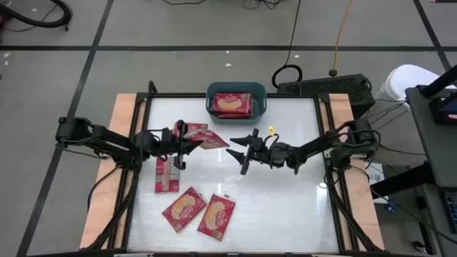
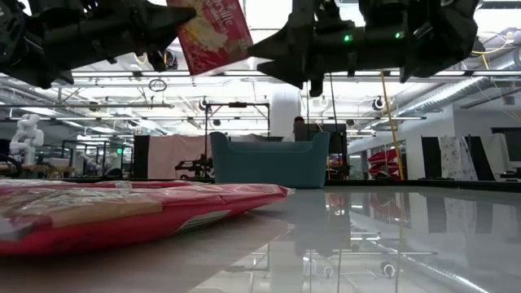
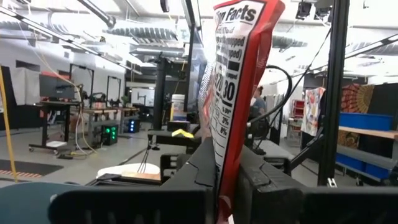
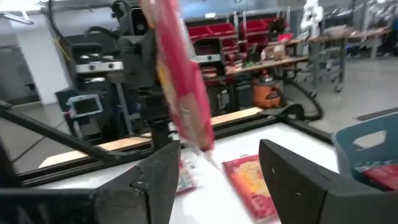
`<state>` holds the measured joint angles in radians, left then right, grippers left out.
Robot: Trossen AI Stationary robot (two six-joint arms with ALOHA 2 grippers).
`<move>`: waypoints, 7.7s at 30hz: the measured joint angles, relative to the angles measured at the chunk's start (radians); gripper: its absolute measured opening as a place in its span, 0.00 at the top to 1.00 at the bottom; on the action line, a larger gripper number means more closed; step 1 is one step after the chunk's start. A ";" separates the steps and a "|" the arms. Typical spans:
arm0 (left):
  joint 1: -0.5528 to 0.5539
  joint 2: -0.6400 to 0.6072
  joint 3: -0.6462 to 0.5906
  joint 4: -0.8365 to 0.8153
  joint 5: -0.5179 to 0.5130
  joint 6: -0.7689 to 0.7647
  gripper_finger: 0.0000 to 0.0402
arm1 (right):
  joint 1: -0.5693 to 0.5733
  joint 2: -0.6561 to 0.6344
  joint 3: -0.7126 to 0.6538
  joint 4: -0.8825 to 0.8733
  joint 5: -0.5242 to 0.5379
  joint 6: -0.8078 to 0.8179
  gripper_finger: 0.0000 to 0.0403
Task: Sort popcorn bags into baskets
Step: Put the red popcorn bag into the green bin
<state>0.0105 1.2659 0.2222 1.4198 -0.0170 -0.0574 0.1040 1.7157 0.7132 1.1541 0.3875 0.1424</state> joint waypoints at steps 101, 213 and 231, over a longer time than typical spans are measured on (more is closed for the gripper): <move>0.146 -0.005 -0.001 -0.474 0.006 -0.030 0.71 | -0.816 0.017 0.636 -1.530 -0.701 -0.420 1.00; 0.034 0.421 0.336 -1.280 -0.524 0.309 0.98 | -0.095 0.012 0.024 -0.454 -0.230 0.070 0.86; -0.116 0.258 0.359 -1.120 -0.560 0.330 1.00 | -0.153 0.180 0.013 -0.312 -0.131 0.676 0.71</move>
<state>-0.1054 1.5242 0.5816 0.2998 -0.5771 0.2727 -0.0490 1.8961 0.7263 0.8426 0.2567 0.8184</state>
